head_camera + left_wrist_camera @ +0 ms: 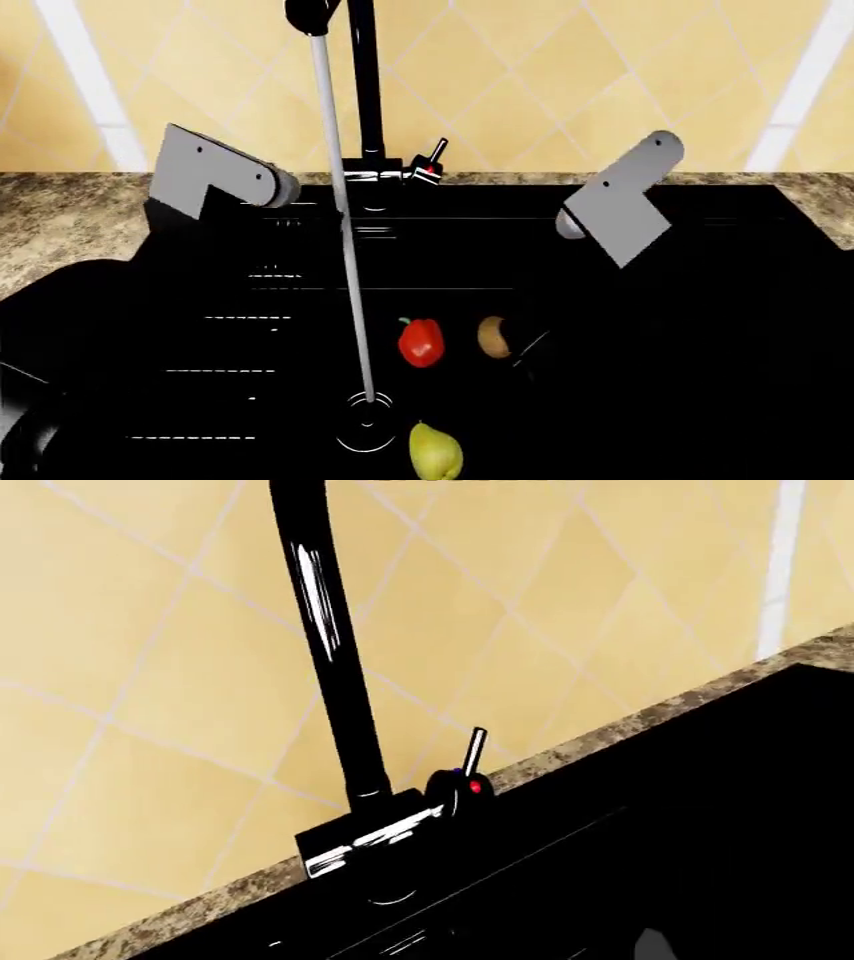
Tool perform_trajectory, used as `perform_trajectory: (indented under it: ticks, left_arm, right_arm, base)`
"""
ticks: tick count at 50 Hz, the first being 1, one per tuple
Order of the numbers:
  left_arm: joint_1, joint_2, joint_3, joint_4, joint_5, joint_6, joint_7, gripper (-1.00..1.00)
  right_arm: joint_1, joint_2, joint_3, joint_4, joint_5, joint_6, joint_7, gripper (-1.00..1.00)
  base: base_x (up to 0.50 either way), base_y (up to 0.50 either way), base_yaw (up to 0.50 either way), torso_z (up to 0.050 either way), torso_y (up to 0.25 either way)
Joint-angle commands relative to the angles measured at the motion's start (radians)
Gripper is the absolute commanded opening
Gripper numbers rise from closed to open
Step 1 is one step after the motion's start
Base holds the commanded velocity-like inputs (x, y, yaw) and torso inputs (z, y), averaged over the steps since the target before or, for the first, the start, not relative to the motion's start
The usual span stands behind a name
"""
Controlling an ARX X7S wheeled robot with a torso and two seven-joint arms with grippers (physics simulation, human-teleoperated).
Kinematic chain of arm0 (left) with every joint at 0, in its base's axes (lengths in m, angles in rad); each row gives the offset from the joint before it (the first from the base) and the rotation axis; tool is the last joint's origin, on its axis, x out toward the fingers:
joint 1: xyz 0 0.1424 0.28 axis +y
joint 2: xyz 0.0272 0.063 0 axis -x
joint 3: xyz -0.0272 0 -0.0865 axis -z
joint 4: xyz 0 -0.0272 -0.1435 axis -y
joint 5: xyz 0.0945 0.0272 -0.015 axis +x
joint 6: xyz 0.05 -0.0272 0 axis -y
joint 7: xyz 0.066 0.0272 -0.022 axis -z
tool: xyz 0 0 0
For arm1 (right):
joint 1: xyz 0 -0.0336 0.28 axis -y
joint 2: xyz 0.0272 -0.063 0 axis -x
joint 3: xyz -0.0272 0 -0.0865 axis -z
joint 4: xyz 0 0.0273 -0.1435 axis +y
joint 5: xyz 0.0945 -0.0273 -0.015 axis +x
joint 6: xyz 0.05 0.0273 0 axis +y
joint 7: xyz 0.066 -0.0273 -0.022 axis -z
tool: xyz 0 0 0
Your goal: Pick the pears and kiwis from the sink and place them in one bowl. Place the bell pepper in the other bowl. Then turn off the sink faucet.
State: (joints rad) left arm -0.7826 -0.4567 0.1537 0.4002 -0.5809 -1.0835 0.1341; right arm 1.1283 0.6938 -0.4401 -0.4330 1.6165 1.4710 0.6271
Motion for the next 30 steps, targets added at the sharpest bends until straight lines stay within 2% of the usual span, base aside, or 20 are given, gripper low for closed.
perform_trajectory:
  ticks: [1, 7, 12, 18, 21, 30]
  left_arm:
    - [0.105, -0.181, 0.049, 0.316, -0.086, -0.088, 0.139, 1.0]
    - [0.133, -0.233, 0.123, 0.354, -0.05, -0.036, 0.176, 1.0]
    - [0.148, -0.266, 0.159, 0.374, -0.023, 0.001, 0.196, 1.0]
    - [0.141, -0.265, 0.169, 0.359, -0.007, 0.017, 0.193, 1.0]
    - [0.125, -0.252, 0.171, 0.354, -0.008, 0.022, 0.194, 1.0]
    - [0.117, -0.286, 0.316, 0.413, 0.093, 0.143, 0.249, 1.0]
  right_arm:
    - [0.103, 0.101, -0.176, -0.112, 0.479, 0.084, 0.186, 1.0]
    - [0.132, 0.078, -0.218, -0.109, 0.419, 0.086, 0.109, 1.0]
    - [0.141, 0.075, -0.222, -0.116, 0.343, 0.081, 0.04, 1.0]
    - [0.14, 0.081, -0.216, -0.129, 0.264, 0.069, -0.025, 1.0]
    - [0.168, 0.095, -0.208, -0.118, 0.231, 0.059, -0.027, 1.0]
    - [0.203, 0.125, -0.146, -0.101, 0.059, 0.01, -0.058, 1.0]
  base:
    - [0.0, 0.0, 0.0, 0.0, 0.0]
    - [0.0, 0.0, 0.0, 0.0, -0.017]
    - [0.0, 0.0, 0.0, 0.0, -0.241]
    - [0.0, 0.0, 0.0, 0.0, -0.25]
    - [0.0, 0.0, 0.0, 0.0, 0.0]
    - [0.0, 0.0, 0.0, 0.0, 0.0]
